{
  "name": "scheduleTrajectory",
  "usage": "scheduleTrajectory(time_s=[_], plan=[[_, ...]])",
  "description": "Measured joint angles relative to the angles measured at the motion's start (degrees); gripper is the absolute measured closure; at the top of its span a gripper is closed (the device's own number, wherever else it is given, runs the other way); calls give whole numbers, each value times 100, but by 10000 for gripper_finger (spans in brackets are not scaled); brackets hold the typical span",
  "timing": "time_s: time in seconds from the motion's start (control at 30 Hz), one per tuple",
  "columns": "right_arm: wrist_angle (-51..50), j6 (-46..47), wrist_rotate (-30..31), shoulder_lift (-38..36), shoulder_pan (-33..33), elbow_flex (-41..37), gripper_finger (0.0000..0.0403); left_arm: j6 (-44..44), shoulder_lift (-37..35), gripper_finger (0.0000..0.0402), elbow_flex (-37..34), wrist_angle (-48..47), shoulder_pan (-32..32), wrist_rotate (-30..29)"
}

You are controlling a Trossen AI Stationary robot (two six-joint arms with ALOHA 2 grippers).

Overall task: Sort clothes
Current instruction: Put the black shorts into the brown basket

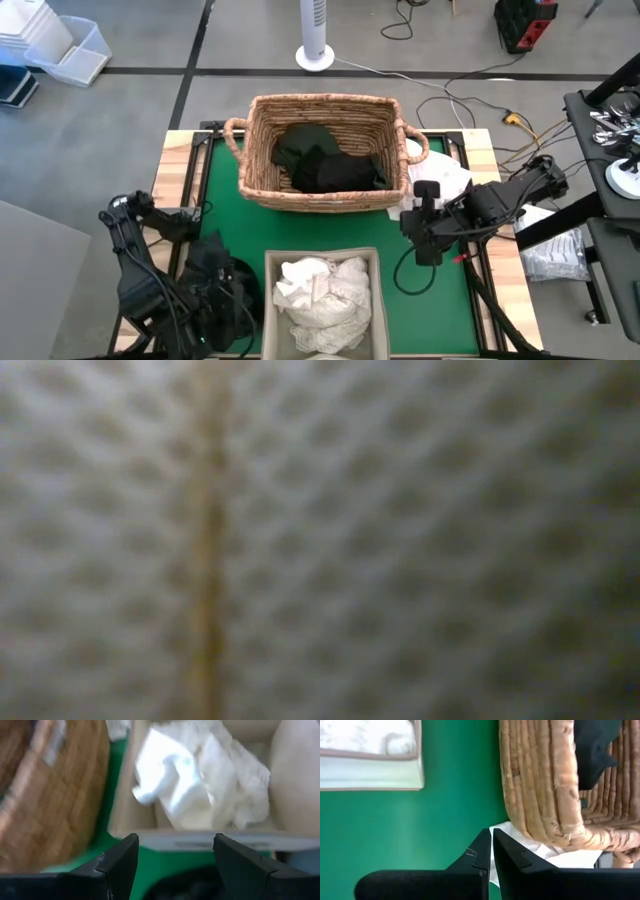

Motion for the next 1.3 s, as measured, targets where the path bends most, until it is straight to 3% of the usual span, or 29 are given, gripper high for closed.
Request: scheduleTrajectory(time_s=[0.27, 0.6, 0.77, 0.93, 1.3], plan=[[203, 108, 2, -143, 0, -268, 390, -1969, 2, 167, -450, 0, -235, 1698], [693, -352, 4, -138, 0, -268, 390, -2760, 2, 167, -1355, -4, -665, 1947], [810, -470, 9, -141, 0, -268, 390, -3669, 2, 168, -1795, 108, -847, 2638], [907, -529, 48, -141, 0, -268, 390, -3593, 13, 168, -2231, 934, -1075, 2333], [912, -539, 47, -138, 0, -268, 390, -3728, 72, 168, -3276, 1537, -1072, 2345]])
